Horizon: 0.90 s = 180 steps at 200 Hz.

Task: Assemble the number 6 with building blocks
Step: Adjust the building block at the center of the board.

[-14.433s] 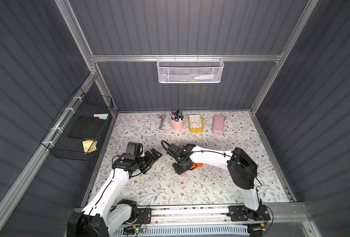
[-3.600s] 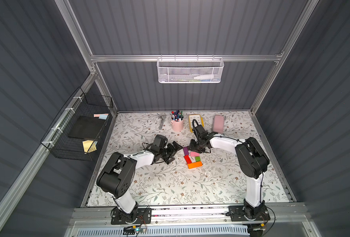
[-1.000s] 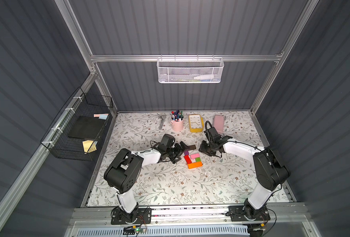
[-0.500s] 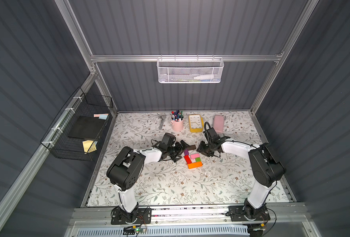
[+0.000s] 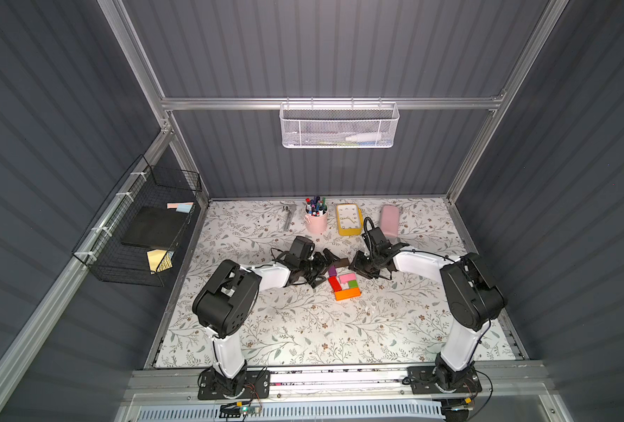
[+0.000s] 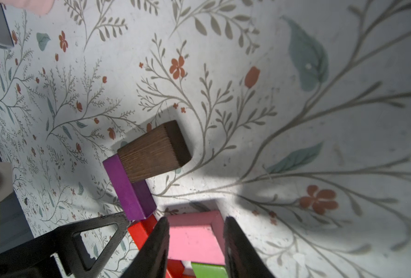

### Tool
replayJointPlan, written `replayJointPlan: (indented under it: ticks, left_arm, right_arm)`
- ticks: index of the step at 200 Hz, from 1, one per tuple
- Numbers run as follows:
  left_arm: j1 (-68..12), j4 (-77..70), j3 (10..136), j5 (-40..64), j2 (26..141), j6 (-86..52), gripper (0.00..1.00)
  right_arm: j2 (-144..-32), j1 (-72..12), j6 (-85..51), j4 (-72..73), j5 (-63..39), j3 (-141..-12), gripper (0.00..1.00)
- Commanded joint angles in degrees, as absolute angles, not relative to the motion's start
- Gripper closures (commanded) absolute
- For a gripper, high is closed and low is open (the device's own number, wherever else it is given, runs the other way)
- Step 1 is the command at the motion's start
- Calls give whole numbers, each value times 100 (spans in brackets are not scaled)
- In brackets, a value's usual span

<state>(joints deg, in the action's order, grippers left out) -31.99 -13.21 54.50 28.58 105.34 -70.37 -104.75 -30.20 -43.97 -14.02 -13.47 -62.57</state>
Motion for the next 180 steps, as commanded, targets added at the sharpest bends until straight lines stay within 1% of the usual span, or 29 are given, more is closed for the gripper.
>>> replayJointPlan:
  ticks: [1, 42, 47, 93, 180]
  left_arm:
    - [-3243, -1360, 5607, 2865, 10650, -7101, 1]
    - [-3269, -1380, 5617, 2856, 10654, -7118, 1]
    - [-3270, -1386, 5609, 2849, 10653, -7115, 1]
    - [-3296, -1423, 5607, 2838, 10668, -7136, 1]
    - [-3313, -1433, 5554, 2795, 10574, -7137, 1]
  right_arm:
    - [-10619, -2985, -4481, -1392, -1424, -6337, 59]
    - [-10629, -2990, -4482, -1348, -1419, -6304, 59]
    - [-10626, -2991, -4482, -1334, -1635, -6300, 59]
    - [-10595, -2995, -4498, -1212, -1744, -6205, 60]
    - [-10547, -3005, -4496, -1235, -1736, -6172, 59]
